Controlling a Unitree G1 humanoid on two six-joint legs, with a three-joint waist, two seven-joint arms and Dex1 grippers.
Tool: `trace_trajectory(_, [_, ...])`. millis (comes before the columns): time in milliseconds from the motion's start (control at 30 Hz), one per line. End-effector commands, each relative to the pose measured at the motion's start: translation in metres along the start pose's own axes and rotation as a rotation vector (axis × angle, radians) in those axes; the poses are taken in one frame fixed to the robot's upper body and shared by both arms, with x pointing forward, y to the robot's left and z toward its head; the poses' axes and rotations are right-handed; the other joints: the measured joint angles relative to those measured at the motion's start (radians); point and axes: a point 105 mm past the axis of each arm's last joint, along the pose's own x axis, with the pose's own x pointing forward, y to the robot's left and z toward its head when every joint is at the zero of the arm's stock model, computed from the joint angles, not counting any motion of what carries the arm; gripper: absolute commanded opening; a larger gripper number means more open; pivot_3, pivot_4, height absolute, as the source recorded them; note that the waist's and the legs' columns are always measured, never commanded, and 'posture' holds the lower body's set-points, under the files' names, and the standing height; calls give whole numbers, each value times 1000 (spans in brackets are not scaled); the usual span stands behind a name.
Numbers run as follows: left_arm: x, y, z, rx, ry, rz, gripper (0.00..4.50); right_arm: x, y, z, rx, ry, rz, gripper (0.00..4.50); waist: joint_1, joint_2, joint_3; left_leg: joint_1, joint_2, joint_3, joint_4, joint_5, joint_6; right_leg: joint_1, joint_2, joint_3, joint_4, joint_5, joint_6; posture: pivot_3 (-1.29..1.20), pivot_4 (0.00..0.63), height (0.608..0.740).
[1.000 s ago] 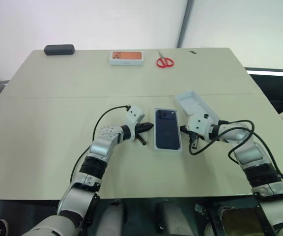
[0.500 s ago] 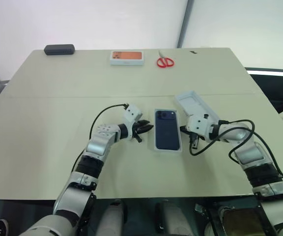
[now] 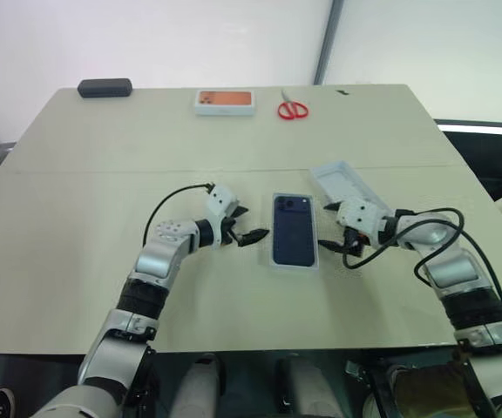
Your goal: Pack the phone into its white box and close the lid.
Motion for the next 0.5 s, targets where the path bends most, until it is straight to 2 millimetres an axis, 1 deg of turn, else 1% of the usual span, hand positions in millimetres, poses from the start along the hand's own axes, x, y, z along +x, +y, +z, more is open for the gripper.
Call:
trace_trajectory(33, [-18,2,19,33,-77,-11,4500,-15,-13,17,-46,-44,-35,4413,0,0,0,0,0,0,0,0,0,0,0,0,0,0,0,0,150,740])
trace_trajectory(133, [-29,6,22,53,-82,0,4500,-21,-17,18,-40,-33,-45,4413,1,1,0,0,1,0,0,0,0,0,0,0,0,0,0,0,150,740])
trace_trajectory(267, [-45,11,21,83,-83,12,4500,-31,-24,9,-5,-1,-82,4413,3,1,0,0,1,0,0,0,0,0,-1,0,0,0,0,0,150,740])
trace_trajectory(400, [-66,15,16,129,-71,36,4500,-46,-29,3,74,4,-140,4413,4,1,0,0,1,0,0,0,0,0,-1,0,0,0,0,0,150,740])
trace_trajectory(467, [-73,16,18,165,-90,56,4500,-46,-37,3,120,17,-187,4413,2,1,1,0,2,0,0,0,0,0,-1,0,0,0,0,0,150,740])
trace_trajectory(500, [-75,16,21,193,-105,71,4500,-43,-44,4,173,22,-223,4413,2,1,1,0,2,0,0,0,0,0,-1,1,0,0,0,0,150,740])
